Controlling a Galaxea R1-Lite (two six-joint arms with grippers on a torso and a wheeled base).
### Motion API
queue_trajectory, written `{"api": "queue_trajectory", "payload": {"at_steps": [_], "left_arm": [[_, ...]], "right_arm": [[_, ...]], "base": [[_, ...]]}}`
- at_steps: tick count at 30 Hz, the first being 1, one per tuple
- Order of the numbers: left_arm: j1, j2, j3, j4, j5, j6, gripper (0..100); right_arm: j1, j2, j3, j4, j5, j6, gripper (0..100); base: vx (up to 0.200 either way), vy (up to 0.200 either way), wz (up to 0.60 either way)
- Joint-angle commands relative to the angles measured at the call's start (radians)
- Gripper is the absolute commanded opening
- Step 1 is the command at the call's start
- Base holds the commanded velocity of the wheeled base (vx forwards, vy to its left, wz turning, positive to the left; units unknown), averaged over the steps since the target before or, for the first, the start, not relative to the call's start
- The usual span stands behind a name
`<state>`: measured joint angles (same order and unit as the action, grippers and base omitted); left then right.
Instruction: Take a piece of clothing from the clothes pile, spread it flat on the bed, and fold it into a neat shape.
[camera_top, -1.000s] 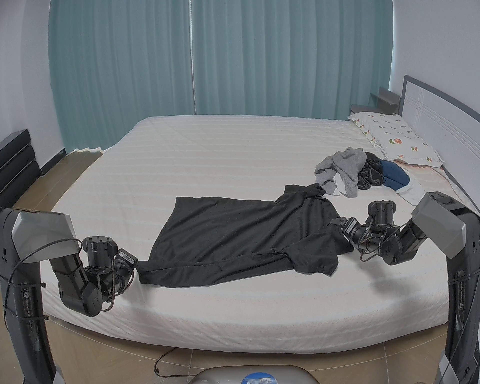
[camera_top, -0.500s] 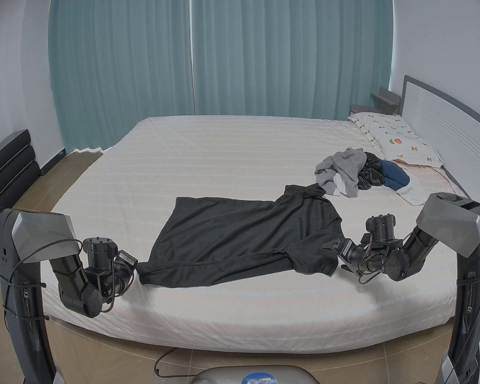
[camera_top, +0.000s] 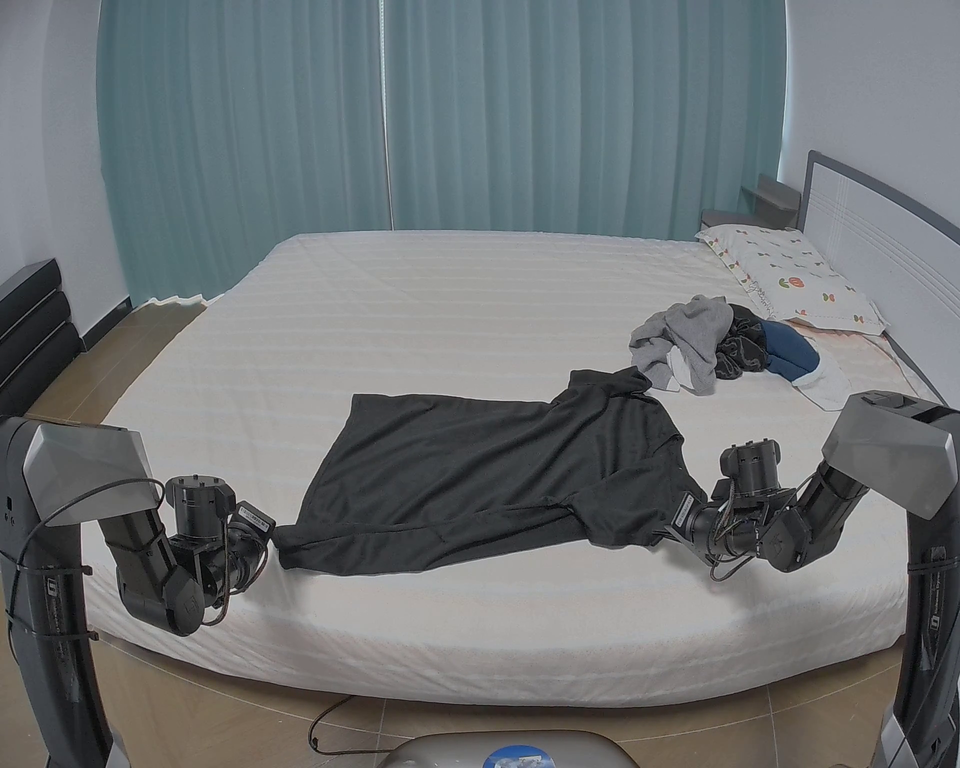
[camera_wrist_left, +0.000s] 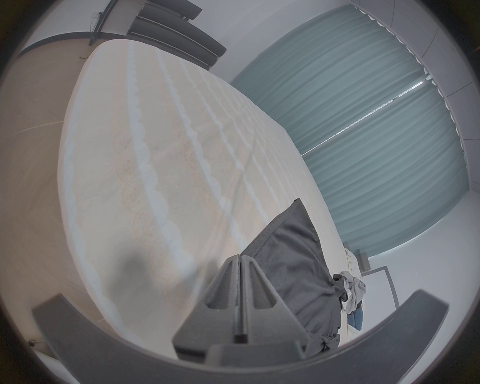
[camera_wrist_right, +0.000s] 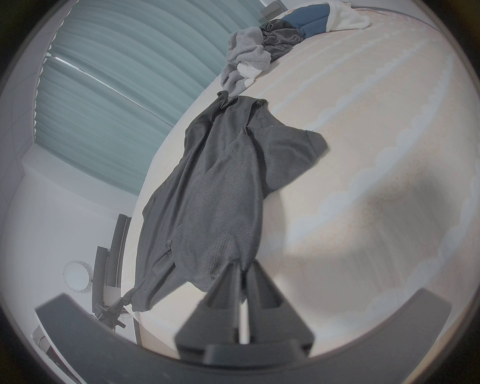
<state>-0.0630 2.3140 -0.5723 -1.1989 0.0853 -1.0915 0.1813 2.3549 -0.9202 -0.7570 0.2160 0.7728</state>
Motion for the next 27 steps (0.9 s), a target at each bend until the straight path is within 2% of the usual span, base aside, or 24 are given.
{"api": "queue_trajectory", "payload": {"at_steps": [1, 7, 13, 18, 27], "left_arm": [[-0.001, -0.01, 0.034, -0.004, 0.001, 0.002, 0], [-0.005, -0.071, 0.094, -0.001, -0.001, 0.01, 0], [-0.005, -0.091, 0.147, -0.002, -0.001, 0.128, 0], [-0.011, -0.114, 0.167, 0.01, 0.001, 0.151, 0], [-0.011, -0.148, 0.218, 0.082, 0.001, 0.291, 0]], "right_arm": [[-0.023, -0.086, 0.075, 0.002, 0.006, -0.001, 0], [-0.068, -0.198, 0.221, 0.001, 0.048, -0.004, 0], [-0.152, -0.296, 0.356, 0.001, 0.089, -0.038, 0], [-0.2, -0.376, 0.472, 0.001, 0.143, -0.073, 0], [-0.227, -0.396, 0.584, -0.002, 0.143, -0.171, 0]], "base": [[0.0, 0.0, 0.0], [0.0, 0.0, 0.0], [0.0, 0.0, 0.0], [0.0, 0.0, 0.0], [0.0, 0.0, 0.0]]}}
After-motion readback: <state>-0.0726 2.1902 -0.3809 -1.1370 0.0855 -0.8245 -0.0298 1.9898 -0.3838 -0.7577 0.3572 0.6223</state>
